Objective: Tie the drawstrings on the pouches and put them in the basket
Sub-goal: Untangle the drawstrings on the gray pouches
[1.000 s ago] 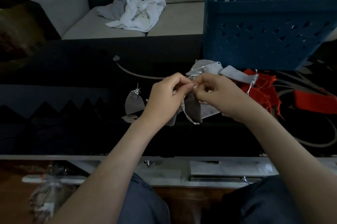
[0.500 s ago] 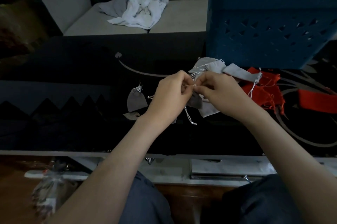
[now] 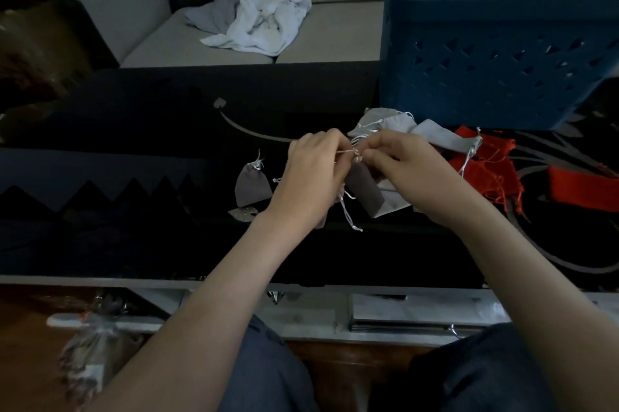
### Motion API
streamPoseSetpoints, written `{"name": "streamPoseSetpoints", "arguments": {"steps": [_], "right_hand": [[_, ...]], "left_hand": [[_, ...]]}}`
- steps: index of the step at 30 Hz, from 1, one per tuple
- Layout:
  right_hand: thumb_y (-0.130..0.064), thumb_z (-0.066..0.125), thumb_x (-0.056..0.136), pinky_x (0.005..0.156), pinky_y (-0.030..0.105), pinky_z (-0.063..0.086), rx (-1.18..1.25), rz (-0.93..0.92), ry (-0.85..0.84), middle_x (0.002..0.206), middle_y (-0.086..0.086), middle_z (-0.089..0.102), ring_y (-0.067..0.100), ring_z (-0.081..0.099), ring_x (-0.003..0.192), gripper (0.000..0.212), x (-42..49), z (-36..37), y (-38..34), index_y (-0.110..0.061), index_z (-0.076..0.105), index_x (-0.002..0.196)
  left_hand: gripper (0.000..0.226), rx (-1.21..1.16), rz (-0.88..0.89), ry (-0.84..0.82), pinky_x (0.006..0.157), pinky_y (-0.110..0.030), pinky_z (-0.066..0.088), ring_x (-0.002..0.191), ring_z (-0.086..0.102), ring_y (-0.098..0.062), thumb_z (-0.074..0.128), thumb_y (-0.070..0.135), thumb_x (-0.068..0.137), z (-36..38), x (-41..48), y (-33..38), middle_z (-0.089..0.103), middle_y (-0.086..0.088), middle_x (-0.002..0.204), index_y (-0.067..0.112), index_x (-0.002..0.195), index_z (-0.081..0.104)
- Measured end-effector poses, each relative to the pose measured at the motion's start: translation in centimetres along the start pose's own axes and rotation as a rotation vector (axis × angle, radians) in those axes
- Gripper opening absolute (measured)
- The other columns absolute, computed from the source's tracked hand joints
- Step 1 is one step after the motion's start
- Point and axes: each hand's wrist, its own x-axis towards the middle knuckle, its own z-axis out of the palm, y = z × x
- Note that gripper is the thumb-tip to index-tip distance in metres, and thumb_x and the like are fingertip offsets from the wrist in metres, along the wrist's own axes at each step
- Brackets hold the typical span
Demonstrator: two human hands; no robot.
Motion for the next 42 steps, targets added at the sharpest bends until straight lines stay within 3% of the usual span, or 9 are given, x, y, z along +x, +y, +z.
{"name": "streamPoseSetpoints", "arguments": {"steps": [5,12,18,22,27,31,35,39,42], "right_hand": [[-0.002,0.046,0.097,0.069,0.018,0.055,0.195,0.018,-0.083,0.093,0.021,0.069,0.022,0.067,0.081,0.022,-0.3,-0.5,-0.4,-0.011,0.065,0.104],[0.002,0.052,0.092,0.061,0.017,0.048,0.068,-0.132,-0.055,0.078,0.005,0.066,-0.002,0.058,0.061,0.020,-0.3,-0.9,-0.4,-0.010,0.067,0.096],[0.001,0.054,0.091,0.056,0.015,0.045,0.067,-0.176,0.014,0.070,-0.004,0.063,-0.003,0.056,0.056,0.021,-0.4,-0.7,-0.5,-0.015,0.067,0.087],[-0.003,0.055,0.092,0.057,0.014,0.044,0.072,-0.210,0.051,0.072,-0.003,0.066,-0.003,0.058,0.060,0.019,-0.5,-0.8,-0.5,-0.018,0.067,0.088],[-0.001,0.056,0.091,0.060,0.009,0.044,0.074,-0.255,0.091,0.079,0.006,0.068,-0.001,0.060,0.065,0.012,-0.8,-0.5,-0.6,-0.005,0.067,0.095],[-0.005,0.056,0.092,0.063,0.013,0.046,0.016,-0.269,0.108,0.075,0.002,0.066,0.002,0.061,0.065,0.010,-0.6,-0.6,-0.2,-0.010,0.065,0.094],[-0.009,0.057,0.091,0.067,0.025,0.050,-0.047,-0.258,0.110,0.072,-0.001,0.064,0.012,0.062,0.069,0.009,-0.2,-0.5,0.4,-0.016,0.063,0.093],[-0.007,0.055,0.092,0.059,0.016,0.042,-0.031,-0.245,0.085,0.068,-0.004,0.059,0.005,0.054,0.063,0.014,0.0,-0.4,0.4,-0.019,0.061,0.088],[-0.005,0.053,0.093,0.059,0.012,0.042,0.023,-0.228,0.058,0.067,-0.003,0.059,0.001,0.054,0.062,0.015,-0.1,-0.3,0.2,-0.018,0.060,0.087]], "left_hand": [[0.008,-0.087,0.060,0.060,0.075,-0.022,0.033,0.076,0.042,-0.003,0.056,0.018,0.090,0.0,-0.2,0.1,0.054,0.007,0.082,0.011,0.089,0.059],[0.011,-0.075,0.137,0.105,0.076,-0.029,0.038,0.077,0.046,-0.008,0.055,0.019,0.090,0.0,-0.4,0.5,0.059,0.000,0.080,0.010,0.087,0.061],[0.013,-0.092,0.140,0.166,0.075,-0.029,0.037,0.079,0.046,-0.008,0.054,0.018,0.090,-0.1,-0.6,0.6,0.061,-0.001,0.081,0.009,0.088,0.064],[0.012,-0.039,0.171,0.232,0.075,-0.025,0.035,0.078,0.047,-0.010,0.054,0.015,0.091,0.1,-0.7,0.9,0.061,-0.003,0.081,0.006,0.089,0.063],[0.014,-0.021,0.161,0.259,0.076,-0.021,0.031,0.079,0.046,-0.009,0.053,0.016,0.091,0.1,-0.7,0.9,0.061,-0.004,0.081,0.006,0.090,0.064],[0.015,-0.054,0.138,0.237,0.076,-0.021,0.031,0.080,0.046,-0.009,0.052,0.016,0.091,0.2,-0.7,1.0,0.061,-0.002,0.081,0.006,0.090,0.064],[0.011,-0.165,0.038,0.200,0.082,-0.024,0.039,0.084,0.049,-0.003,0.054,0.016,0.093,0.2,-0.6,1.2,0.061,0.008,0.086,0.011,0.095,0.063],[0.017,-0.304,-0.162,0.199,0.084,-0.047,0.049,0.084,0.058,-0.010,0.062,0.024,0.090,0.3,-0.6,1.6,0.056,0.016,0.085,0.026,0.099,0.047],[0.021,-0.156,-0.197,0.301,0.076,-0.047,0.047,0.082,0.050,-0.014,0.066,0.034,0.084,0.4,-0.5,1.3,0.048,0.009,0.085,0.021,0.089,0.050]]}}
